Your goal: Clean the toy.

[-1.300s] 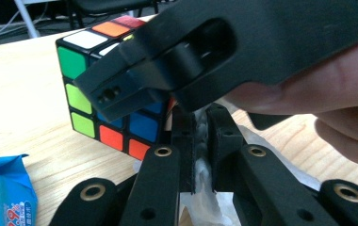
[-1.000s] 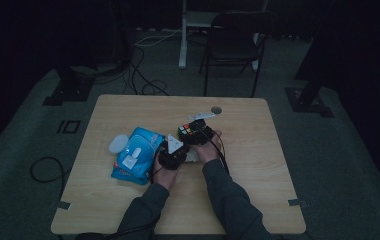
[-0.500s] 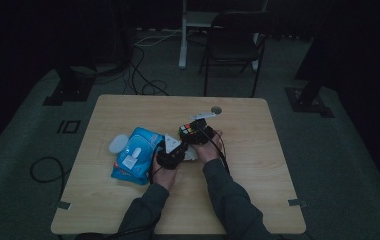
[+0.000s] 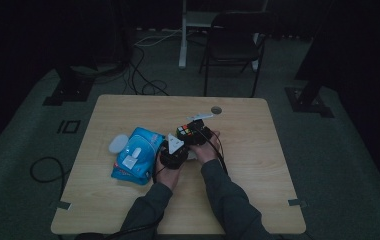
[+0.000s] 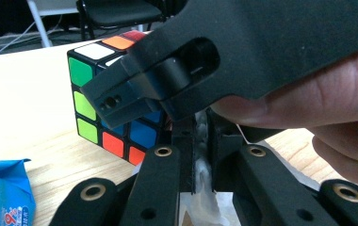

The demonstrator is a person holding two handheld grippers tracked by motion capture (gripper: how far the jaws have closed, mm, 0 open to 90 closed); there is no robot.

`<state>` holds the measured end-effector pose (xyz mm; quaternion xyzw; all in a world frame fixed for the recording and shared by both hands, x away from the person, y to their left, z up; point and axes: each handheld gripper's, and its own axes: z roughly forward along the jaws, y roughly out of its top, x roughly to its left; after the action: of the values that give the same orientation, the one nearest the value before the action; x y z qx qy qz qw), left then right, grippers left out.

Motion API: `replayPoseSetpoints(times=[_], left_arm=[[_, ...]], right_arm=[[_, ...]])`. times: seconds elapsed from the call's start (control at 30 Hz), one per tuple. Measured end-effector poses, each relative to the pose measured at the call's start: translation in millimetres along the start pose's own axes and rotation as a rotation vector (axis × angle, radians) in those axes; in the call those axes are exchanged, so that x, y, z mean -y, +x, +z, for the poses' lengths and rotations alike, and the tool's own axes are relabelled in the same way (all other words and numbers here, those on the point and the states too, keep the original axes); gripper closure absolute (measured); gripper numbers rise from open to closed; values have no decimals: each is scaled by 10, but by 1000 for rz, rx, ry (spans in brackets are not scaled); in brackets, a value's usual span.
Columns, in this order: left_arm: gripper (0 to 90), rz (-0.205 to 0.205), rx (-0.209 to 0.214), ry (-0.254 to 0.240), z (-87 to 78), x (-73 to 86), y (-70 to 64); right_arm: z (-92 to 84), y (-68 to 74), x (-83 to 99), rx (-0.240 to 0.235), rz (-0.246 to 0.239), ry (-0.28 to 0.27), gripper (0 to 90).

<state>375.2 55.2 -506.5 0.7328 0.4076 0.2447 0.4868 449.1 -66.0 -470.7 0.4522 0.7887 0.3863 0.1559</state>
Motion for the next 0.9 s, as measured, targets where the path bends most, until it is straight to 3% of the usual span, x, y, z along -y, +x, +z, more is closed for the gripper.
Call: replayPoseSetpoints(times=[0.5, 0.9], left_arm=[[844, -11, -18, 31, -1, 103, 43], [843, -35, -12, -8, -51, 57, 63]], right_arm=[[-51, -72, -13, 15, 14, -12, 339], [-22, -69, 6, 22, 12, 2, 339]])
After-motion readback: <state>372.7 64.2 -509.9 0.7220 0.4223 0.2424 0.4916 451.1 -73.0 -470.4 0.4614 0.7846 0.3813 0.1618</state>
